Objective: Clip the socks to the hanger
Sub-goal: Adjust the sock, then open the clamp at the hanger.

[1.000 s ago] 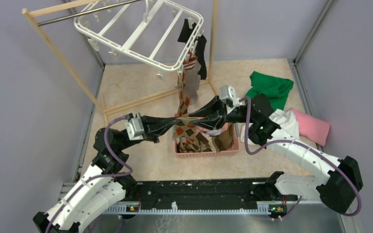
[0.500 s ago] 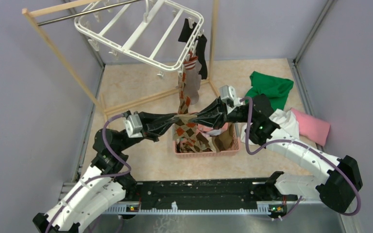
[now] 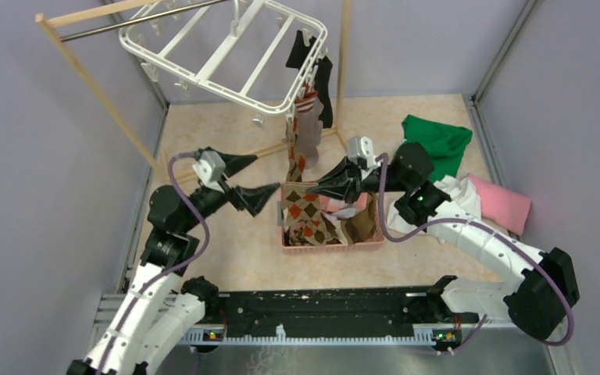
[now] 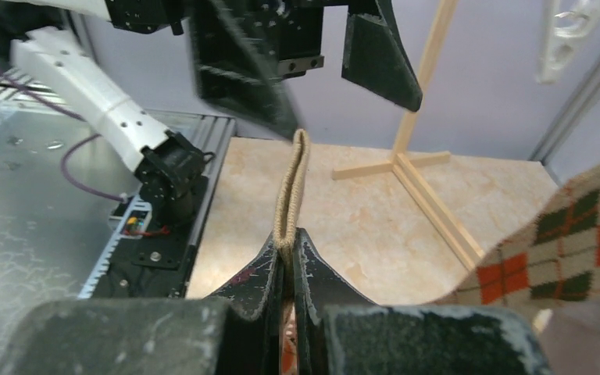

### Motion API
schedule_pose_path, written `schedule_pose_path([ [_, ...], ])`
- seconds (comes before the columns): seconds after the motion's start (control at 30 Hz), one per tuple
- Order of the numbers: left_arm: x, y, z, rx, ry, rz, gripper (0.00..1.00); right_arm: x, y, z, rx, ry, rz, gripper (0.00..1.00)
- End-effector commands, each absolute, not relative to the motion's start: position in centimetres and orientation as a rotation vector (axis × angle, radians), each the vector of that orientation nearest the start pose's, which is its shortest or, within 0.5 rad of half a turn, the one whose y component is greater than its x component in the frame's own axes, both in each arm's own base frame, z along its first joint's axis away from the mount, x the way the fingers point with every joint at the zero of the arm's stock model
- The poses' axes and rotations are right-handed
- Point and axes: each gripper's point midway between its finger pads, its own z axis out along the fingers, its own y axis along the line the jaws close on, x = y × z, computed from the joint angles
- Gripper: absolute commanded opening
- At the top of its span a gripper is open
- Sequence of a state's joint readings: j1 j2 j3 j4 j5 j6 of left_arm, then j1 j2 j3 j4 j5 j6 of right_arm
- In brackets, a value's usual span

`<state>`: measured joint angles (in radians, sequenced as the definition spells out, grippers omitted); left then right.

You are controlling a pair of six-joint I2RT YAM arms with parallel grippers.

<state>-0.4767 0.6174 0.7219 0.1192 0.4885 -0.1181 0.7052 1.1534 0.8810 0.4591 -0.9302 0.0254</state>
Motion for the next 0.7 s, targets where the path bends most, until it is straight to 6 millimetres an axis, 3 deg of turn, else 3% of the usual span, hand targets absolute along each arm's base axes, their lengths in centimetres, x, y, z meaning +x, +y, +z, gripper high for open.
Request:
schedule_pose_path([
  [0.0, 22.8, -16.6, 35.4, 0.620, 1.301, -0.933, 0.99, 19.7, 32.8, 35.7, -1.234, 0.965, 1.143, 0.00],
  [0.07, 23.0, -13.9, 34.8, 0.588, 1.258, -1.000, 0.99, 20.8, 32.4, 35.3, -1.229, 0.987, 1.122, 0.00],
  [0.17, 22.6, -12.3, 34.1, 0.591, 1.181, -1.049, 0.99, 22.2, 31.9, 34.8, -1.229, 1.006, 1.083, 0.00],
  [0.23, 23.4, -12.1, 34.2, 0.606, 1.154, -1.061, 0.99, 22.9, 31.9, 34.4, -1.237, 1.004, 1.061, 0.00],
  [0.37, 25.2, -11.5, 36.3, 0.624, 1.014, -0.999, 0.99, 23.2, 32.4, 33.8, -1.260, 0.968, 1.061, 0.00],
  [0.67, 28.2, -13.1, 38.5, 0.758, 0.891, -0.925, 0.99, 23.9, 34.2, 34.8, -1.288, 0.892, 1.145, 0.00],
])
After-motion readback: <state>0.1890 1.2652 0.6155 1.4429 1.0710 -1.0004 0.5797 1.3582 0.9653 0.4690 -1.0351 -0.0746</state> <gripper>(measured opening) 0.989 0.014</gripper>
